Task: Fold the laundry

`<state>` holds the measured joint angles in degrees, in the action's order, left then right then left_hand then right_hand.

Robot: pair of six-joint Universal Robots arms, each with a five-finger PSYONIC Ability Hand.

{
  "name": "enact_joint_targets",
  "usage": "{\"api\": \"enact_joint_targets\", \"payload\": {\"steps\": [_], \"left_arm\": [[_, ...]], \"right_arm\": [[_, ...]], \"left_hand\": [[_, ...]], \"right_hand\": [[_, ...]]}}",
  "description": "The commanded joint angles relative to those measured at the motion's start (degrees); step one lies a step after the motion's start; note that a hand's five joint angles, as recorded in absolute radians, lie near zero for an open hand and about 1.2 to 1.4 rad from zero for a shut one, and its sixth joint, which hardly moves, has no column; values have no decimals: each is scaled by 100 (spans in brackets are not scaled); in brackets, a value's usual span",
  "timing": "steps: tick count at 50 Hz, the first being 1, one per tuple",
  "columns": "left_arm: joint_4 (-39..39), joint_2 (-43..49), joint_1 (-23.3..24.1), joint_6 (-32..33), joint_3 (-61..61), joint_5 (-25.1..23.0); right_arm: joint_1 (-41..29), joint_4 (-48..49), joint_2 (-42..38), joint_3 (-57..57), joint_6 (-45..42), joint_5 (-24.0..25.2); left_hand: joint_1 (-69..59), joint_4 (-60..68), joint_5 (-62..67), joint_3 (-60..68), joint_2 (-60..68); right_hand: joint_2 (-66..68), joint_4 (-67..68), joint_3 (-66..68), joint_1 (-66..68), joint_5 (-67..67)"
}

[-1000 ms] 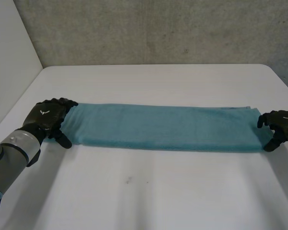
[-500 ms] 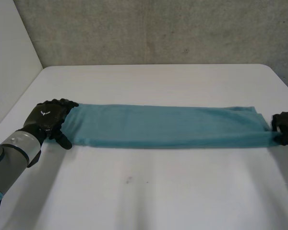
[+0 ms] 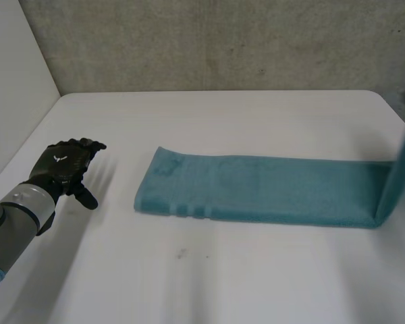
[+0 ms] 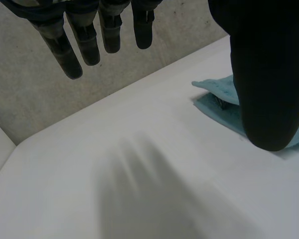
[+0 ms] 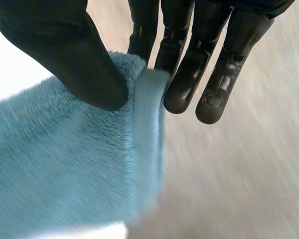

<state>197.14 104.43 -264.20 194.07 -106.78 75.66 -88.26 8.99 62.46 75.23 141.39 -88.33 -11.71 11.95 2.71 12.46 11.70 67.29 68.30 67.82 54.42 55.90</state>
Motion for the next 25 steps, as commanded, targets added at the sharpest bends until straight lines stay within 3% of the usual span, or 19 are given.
{"api": "enact_joint_targets", "payload": {"steps": [1,7,17,20,21,22,25], "left_arm": [[0,-2,0,-1,0,19],[-9,-55,0,-1,0,19],[-9,-63,26,8,-71,11],[-18,-63,62,8,-71,2],[-18,-63,70,8,-62,2],[-18,-63,88,8,-62,-7],[-9,-63,123,8,0,-33]], "right_arm": [[-2360,374,-137,-553,108,492],[-3862,841,-1049,-1272,152,887],[-5025,744,-2466,-1669,90,950],[-5017,727,-2476,-1670,152,853],[-4990,718,-2380,-1661,178,731],[-4955,709,-2161,-1617,248,556],[-4833,674,-1714,-1521,623,266]], "left_hand": [[100,-123,-200,-174,-98],[100,-123,-200,-174,-98],[116,-140,-216,-191,-115],[116,-140,-216,-191,-115],[116,-140,-216,-191,-115],[116,-140,-216,-191,-115],[116,-140,-216,-191,-115]], "right_hand": [[1271,1170,1218,2558,1410],[1271,1170,1218,2558,1410],[1271,1170,1218,2558,1410],[-2191,-2292,-2244,-904,-2052],[-4470,-4571,-4523,-3182,-4331],[-5729,-5830,-5782,-4442,-5590],[-5729,-5830,-5782,-4442,-5590]]}}
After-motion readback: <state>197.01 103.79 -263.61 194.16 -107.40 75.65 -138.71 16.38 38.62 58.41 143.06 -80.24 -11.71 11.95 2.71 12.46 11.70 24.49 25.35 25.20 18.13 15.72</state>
